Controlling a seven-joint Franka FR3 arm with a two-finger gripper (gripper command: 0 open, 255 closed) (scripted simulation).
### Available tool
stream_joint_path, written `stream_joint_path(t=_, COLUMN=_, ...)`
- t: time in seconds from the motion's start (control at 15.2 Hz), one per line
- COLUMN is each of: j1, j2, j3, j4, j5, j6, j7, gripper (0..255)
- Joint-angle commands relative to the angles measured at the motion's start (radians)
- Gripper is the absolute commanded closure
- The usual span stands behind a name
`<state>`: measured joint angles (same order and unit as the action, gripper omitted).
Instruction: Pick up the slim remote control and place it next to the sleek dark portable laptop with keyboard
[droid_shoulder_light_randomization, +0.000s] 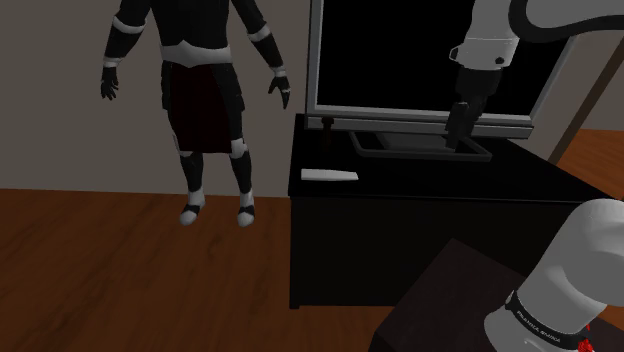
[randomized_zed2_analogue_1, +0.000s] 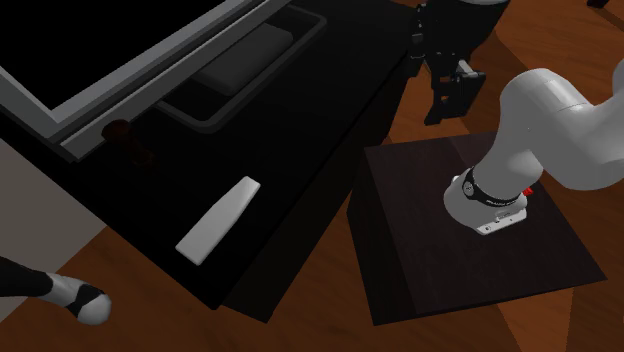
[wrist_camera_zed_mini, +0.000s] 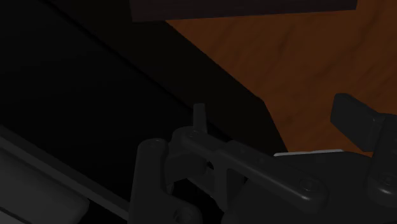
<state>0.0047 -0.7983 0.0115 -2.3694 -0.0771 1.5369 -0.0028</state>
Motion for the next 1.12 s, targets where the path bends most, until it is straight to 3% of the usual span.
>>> stream_joint_path(t=0.0, j1=0.0, j2=0.0, j3=0.0, j4=0.0, j5=0.0, j6=0.0, j7=0.0, gripper=0)
stream_joint_path(t=0.53, j1=0.041, j2=0.251, j3=-0.101, j4=0.03, j5=-0.038, j6=0.24, j7=-0.22, gripper=0)
stream_joint_path(t=1.06, j1=0.086, j2=0.546, j3=-0.169, j4=0.152, j5=-0.011, j6=0.425, j7=-0.444, gripper=0)
